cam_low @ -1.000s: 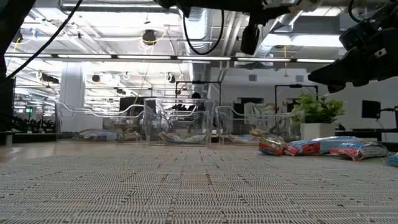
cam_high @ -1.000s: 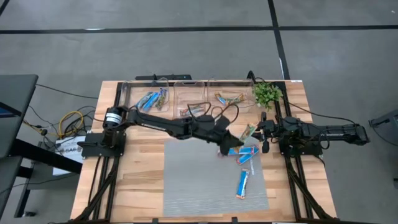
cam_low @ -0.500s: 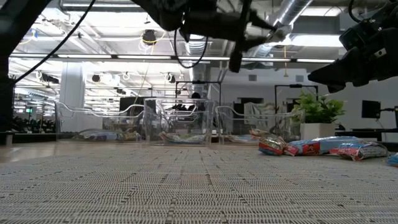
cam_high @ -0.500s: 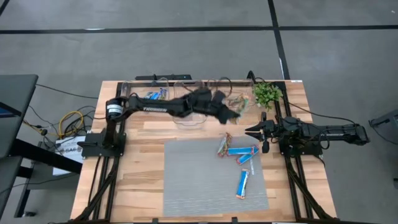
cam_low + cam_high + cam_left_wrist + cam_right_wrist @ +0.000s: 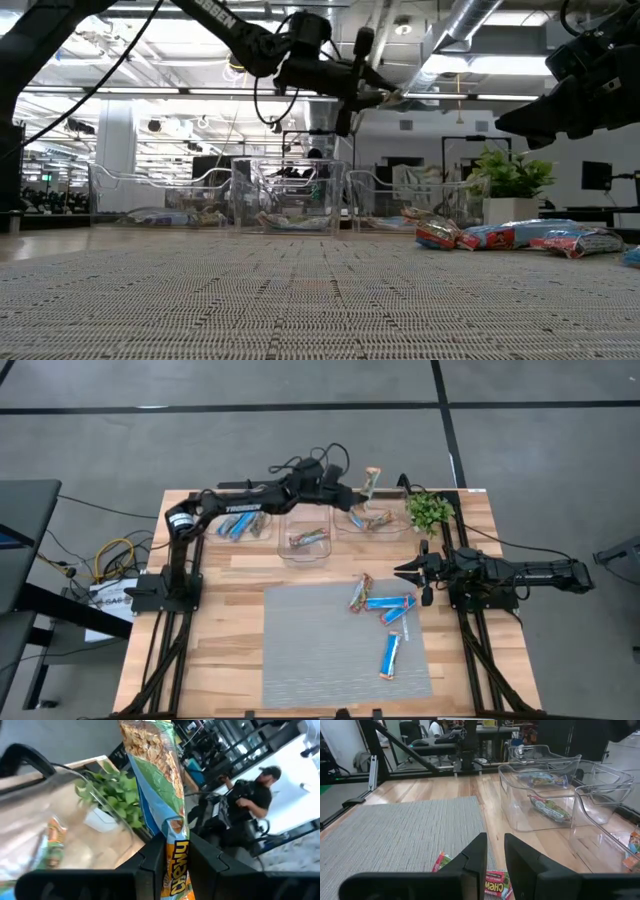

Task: Pick and place Granola Bars by type
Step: Put the yellow granola bar into the right transparent bin, then put the red granola bar into the middle transparent bin

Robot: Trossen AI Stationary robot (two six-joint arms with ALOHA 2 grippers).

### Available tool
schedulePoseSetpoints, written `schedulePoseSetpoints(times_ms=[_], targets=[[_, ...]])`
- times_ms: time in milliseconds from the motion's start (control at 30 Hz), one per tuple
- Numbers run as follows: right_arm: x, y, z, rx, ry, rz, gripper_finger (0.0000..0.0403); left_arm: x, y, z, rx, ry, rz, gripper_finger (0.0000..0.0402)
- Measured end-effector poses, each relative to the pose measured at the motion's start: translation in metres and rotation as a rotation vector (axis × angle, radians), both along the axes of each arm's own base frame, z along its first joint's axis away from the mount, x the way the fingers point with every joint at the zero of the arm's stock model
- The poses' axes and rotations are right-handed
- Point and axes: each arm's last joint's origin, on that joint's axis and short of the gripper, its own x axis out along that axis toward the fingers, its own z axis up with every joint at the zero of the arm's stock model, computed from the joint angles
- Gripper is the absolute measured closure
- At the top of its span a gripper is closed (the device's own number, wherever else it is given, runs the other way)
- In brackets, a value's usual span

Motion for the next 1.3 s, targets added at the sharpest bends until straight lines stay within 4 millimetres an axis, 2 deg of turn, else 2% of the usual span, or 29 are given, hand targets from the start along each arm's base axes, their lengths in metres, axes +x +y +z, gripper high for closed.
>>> schedulePoseSetpoints(times_ms=[200, 500, 700, 800, 1100, 1300], targets=[[0.000, 0.000, 0.000, 0.000, 0.000, 0.000, 0.0344, -0.006, 0.005, -0.013, 0.103, 0.136, -0.025, 0.0338], [0.000, 0.000, 0.000, 0.000, 0.000, 0.000, 0.0344, -0.011, -0.002, -0.034, 0.447, 0.389, -0.080, 0.0338], [0.000, 0.000, 0.000, 0.000, 0.000, 0.000, 0.0344, -0.013, 0.002, -0.036, 0.566, 0.480, 0.002, 0.0336], [0.000, 0.000, 0.000, 0.000, 0.000, 0.000, 0.0344, -0.013, 0.001, -0.036, 0.574, 0.477, -0.006, 0.0320], [0.000, 0.000, 0.000, 0.000, 0.000, 0.000, 0.0344, -0.012, 0.001, -0.035, 0.578, 0.468, 0.000, 0.0232], [0.000, 0.000, 0.000, 0.000, 0.000, 0.000, 0.0344, -0.007, -0.006, -0.033, 0.584, 0.439, -0.006, 0.0217]])
